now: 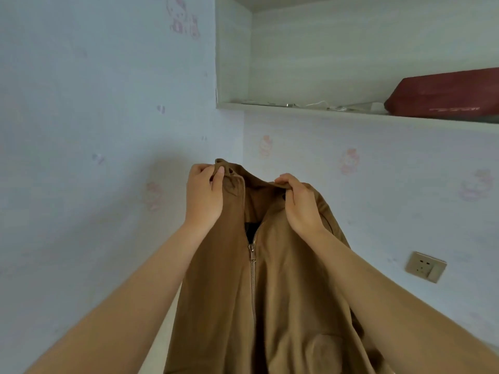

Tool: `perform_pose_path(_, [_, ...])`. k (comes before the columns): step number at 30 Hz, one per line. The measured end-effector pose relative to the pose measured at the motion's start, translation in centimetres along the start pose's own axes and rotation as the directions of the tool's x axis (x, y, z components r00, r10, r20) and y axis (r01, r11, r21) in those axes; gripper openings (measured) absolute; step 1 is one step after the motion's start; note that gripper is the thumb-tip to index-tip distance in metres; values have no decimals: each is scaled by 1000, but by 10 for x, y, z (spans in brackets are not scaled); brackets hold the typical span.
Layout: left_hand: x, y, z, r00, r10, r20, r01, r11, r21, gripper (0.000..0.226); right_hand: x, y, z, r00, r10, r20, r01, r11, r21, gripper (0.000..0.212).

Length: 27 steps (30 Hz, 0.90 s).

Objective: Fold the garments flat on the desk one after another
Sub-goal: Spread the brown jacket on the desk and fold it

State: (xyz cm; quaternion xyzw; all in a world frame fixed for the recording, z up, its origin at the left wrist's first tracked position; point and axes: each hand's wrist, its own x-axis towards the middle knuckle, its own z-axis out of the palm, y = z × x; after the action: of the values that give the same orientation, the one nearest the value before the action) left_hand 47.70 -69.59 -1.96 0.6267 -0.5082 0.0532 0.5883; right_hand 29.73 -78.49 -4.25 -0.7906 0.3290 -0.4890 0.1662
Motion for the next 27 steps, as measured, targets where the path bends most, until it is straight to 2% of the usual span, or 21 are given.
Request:
perform_pose_path(7, [81, -75, 101, 991, -77, -111, 86, 994, 71, 28, 105, 110, 67, 987, 63, 145, -79, 991, 109, 36])
perform_pose_path(9, [89, -104, 130, 995, -90, -46, 96, 985, 141, 28, 126, 141, 88, 972, 53, 230, -85, 988, 132, 36])
perform_pose_path(11, [81, -137, 157, 978, -176, 113, 142, 956, 256, 47, 133, 169, 109, 917, 66, 393, -110, 990, 90, 43])
perform_pose_path(13, [54, -172, 178, 910, -315, 270, 210, 910, 357, 69, 119, 200, 129, 807, 105, 581, -128, 992, -2, 57])
perform_pose_path(14, [36, -188, 186, 855, -389, 343, 243, 885, 398, 72, 107, 217, 140, 750, 136, 647, -146, 988, -38, 59])
perform_pose_path(17, [-28, -226, 199, 664, -553, 503, 281, 808, 517, 60, 59, 261, 160, 632, 229, 741, -221, 969, -111, 50])
perform_pose_path(20, [-98, -240, 193, 550, -604, 577, 305, 788, 535, 41, -1, 285, 164, 500, 296, 814, -247, 949, -194, 33])
perform_pose_path(23, [-170, -238, 182, 430, -593, 681, 290, 805, 518, 29, -68, 294, 154, 401, 380, 834, -316, 912, -263, 30])
perform_pose_path(26, [-231, -227, 163, 306, -611, 730, 275, 791, 547, 42, -134, 286, 130, 269, 432, 861, -363, 873, -325, 25])
perform_pose_path(27, [-250, -225, 154, 275, -617, 737, 233, 787, 572, 52, -155, 279, 120, 253, 426, 869, -354, 876, -327, 24])
